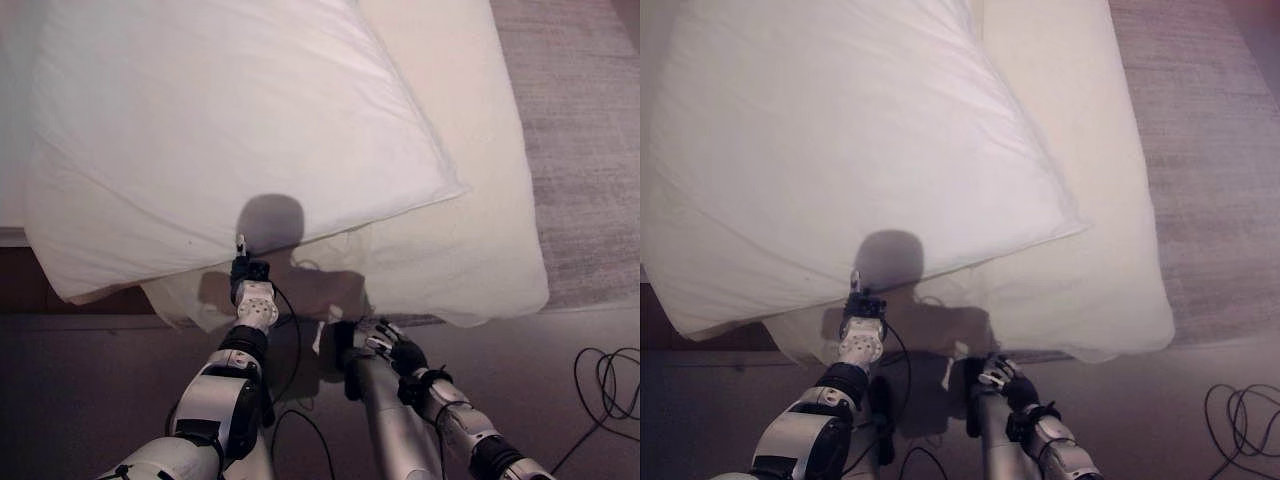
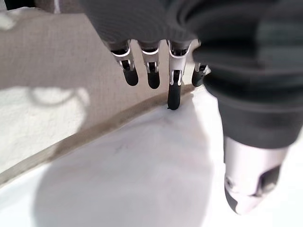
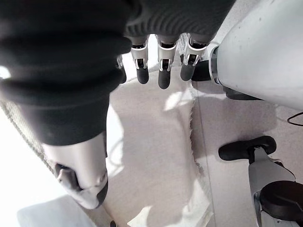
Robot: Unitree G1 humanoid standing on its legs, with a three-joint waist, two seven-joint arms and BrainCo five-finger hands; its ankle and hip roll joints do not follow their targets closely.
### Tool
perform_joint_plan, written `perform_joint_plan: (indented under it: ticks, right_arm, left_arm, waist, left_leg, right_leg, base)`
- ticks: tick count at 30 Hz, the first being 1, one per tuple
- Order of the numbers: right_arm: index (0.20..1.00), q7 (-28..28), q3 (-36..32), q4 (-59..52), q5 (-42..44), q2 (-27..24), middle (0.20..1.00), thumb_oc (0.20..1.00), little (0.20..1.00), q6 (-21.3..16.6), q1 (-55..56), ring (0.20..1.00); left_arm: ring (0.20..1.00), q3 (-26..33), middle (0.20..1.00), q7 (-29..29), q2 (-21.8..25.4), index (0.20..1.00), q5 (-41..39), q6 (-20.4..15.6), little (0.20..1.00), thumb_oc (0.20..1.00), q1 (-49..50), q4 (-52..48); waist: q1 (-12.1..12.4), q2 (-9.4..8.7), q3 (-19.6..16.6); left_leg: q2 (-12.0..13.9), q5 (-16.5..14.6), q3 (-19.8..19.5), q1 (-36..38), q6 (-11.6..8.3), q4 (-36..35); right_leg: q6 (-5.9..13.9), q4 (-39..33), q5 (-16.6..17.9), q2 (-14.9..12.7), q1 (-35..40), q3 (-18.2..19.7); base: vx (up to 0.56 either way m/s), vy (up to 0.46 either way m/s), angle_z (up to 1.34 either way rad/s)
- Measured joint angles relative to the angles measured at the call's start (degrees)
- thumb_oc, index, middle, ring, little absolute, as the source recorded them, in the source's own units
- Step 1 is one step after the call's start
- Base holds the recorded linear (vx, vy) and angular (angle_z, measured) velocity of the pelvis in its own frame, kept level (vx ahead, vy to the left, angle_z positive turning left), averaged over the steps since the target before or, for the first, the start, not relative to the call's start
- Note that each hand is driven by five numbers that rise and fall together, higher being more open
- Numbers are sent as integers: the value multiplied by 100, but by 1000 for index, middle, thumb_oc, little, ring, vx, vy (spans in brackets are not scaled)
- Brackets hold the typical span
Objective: Make the bed
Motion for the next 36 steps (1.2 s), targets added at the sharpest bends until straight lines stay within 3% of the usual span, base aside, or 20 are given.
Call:
perform_joint_plan:
  ticks: [10, 18, 32, 34, 35, 36]
  right_arm:
    - [1000, -2, 21, -96, 1, -194, 1000, 1000, 1000, -12, 1, 1000]
    - [1000, 38, 173, -188, -2, -335, 1000, 1000, 1000, -14, -17, 1000]
    - [1000, 93, 196, -202, -1, -383, 1000, 1000, 1000, -13, -11, 1000]
    - [1000, 92, 189, -201, -1, -387, 1000, 1000, 1000, -14, -8, 1000]
    - [1000, 94, 192, -204, -2, -382, 1000, 1000, 1000, -14, -8, 1000]
    - [1000, 94, 191, -206, -2, -381, 1000, 1000, 1000, -14, -8, 1000]
  left_arm:
    - [1000, 98, 1000, 55, 349, 1000, 0, -83, 1000, 1000, -150, -53]
    - [1000, 222, 1000, -48, 986, 1000, 10, 233, 1000, 1000, -746, 496]
    - [1000, 77, 1000, -357, 1235, 1000, 35, 376, 1000, 1000, -1137, 788]
    - [438, 54, 438, -367, 1246, 438, 68, 376, 438, 438, -1137, 802]
    - [200, 53, 200, -369, 1246, 200, 70, 379, 200, 200, -1137, 801]
    - [200, 53, 200, -370, 1246, 200, 70, 379, 200, 200, -1137, 801]
  waist:
    - [-22, -12, 87]
    - [-141, -19, 90]
    - [-169, -195, 173]
    - [-166, -211, 180]
    - [-165, -213, 179]
    - [-166, -214, 178]
  left_leg:
    - [0, 0, 0, 1, 0, -4]
    - [28, 0, -54, -283, -13, 118]
    - [62, -11, -129, -713, 0, 391]
    - [62, -12, -135, -722, 0, 399]
    - [60, -13, -136, -725, 1, 403]
    - [60, -14, -143, -725, 2, 404]
  right_leg:
    - [0, 7, 0, 2, -7, -1]
    - [-3, 49, 5, 19, -238, -30]
    - [-29, 68, 66, 29, -521, -96]
    - [-28, 66, 66, 29, -521, -99]
    - [-26, 65, 67, 28, -521, -99]
    - [-24, 65, 69, 27, -521, -99]
  base:
    - [0, 0, 0]
    - [-1, 3, 1]
    - [-2, 6, 1]
    - [0, 0, 0]
    - [0, 0, 0]
    - [0, 0, 0]
